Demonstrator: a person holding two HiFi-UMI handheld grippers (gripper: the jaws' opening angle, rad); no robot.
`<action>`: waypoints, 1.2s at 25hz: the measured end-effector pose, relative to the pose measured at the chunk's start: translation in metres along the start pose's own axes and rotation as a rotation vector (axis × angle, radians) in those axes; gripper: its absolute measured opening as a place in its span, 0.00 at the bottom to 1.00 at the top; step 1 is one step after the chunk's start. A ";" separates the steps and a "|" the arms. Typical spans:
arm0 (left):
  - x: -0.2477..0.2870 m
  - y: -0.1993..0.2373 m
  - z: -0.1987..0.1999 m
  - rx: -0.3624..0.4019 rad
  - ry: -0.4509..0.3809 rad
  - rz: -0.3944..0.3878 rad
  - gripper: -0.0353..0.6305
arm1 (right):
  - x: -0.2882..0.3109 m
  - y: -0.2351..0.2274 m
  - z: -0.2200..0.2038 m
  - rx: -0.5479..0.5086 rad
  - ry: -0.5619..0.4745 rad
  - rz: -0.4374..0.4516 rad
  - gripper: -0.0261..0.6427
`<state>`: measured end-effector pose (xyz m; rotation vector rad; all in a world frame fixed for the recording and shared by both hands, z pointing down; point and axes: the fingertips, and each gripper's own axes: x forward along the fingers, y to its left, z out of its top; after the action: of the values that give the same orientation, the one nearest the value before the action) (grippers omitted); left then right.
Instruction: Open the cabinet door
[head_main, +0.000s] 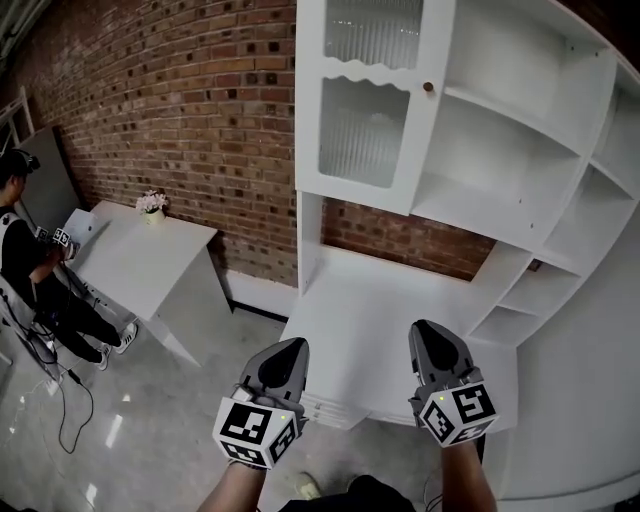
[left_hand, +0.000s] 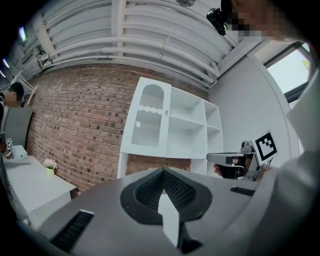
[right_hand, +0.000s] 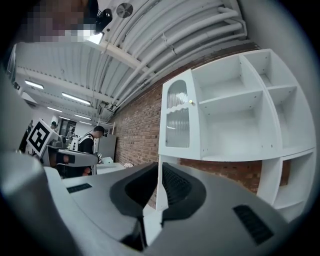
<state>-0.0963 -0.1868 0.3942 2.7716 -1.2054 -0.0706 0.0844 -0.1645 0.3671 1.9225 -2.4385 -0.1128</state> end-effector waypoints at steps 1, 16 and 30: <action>0.004 0.002 -0.001 -0.003 0.002 -0.006 0.06 | 0.004 -0.002 -0.001 -0.001 0.003 -0.005 0.05; 0.089 0.015 0.007 -0.003 0.009 0.031 0.06 | 0.105 -0.089 0.002 0.017 -0.029 0.034 0.07; 0.162 0.016 0.004 0.011 -0.002 0.146 0.06 | 0.202 -0.167 -0.007 -0.045 0.010 0.083 0.16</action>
<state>0.0023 -0.3168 0.3930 2.6833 -1.4083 -0.0534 0.1999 -0.3995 0.3575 1.7973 -2.4831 -0.1538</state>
